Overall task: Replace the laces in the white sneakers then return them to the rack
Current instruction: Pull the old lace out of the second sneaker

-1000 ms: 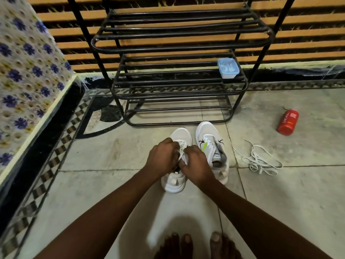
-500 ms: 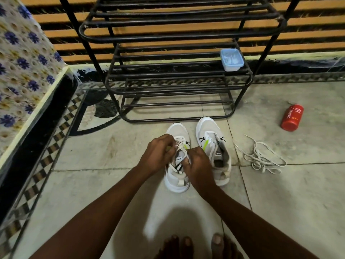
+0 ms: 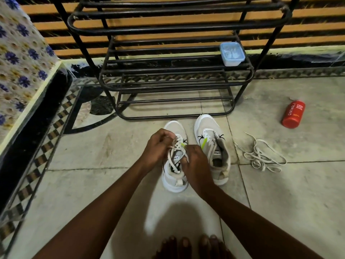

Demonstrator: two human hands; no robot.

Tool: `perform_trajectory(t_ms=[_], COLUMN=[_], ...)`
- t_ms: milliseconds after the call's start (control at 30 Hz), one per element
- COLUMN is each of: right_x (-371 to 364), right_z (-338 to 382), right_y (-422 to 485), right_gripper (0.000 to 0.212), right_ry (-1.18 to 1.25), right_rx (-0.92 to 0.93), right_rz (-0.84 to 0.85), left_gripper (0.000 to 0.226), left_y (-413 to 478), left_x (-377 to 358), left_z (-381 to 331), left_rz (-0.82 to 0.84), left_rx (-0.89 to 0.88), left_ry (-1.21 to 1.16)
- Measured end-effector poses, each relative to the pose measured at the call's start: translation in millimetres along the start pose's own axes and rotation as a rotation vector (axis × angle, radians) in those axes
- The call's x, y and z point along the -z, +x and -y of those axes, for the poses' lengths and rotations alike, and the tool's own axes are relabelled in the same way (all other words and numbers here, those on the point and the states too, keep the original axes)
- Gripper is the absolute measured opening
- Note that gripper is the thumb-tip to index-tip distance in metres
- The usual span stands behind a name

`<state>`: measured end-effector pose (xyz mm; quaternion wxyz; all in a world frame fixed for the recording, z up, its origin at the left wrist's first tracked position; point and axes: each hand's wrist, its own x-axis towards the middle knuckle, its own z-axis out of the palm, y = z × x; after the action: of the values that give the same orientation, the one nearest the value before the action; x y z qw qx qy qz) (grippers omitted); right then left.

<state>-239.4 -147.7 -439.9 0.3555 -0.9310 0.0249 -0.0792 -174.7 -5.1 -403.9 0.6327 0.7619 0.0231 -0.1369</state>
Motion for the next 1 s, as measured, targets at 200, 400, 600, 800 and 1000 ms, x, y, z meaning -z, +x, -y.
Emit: perform_trajectory(t_ms=[200, 400, 600, 800, 1000], right_x=[0, 0, 0, 0, 1], right_z=[3, 4, 5, 7, 6], right_y=[-2, -3, -1, -2, -3], right_gripper=[0.046, 0.046, 0.045, 0.045, 0.056], right_ry=[0.094, 0.089, 0.065, 0.085, 0.082], right_rx=[-0.037, -0.054, -0.030, -0.053, -0.074], right_rz=[-0.006, 0.003, 0.014, 0.001, 0.045], left_gripper=[0.009, 0.006, 0.007, 0.009, 0.013], left_y=[5, 12, 14, 25, 15], left_x=[13, 5, 3, 12, 20], left_z=[-7, -10, -2, -17, -23], left_rz=[0.140, 0.216, 0.047, -0.382, -0.008], left_rx=[-0.223, -0.452, -0.408, 0.186, -0.026], left_ry=[0.500, 0.836, 0.897, -0.227, 0.030])
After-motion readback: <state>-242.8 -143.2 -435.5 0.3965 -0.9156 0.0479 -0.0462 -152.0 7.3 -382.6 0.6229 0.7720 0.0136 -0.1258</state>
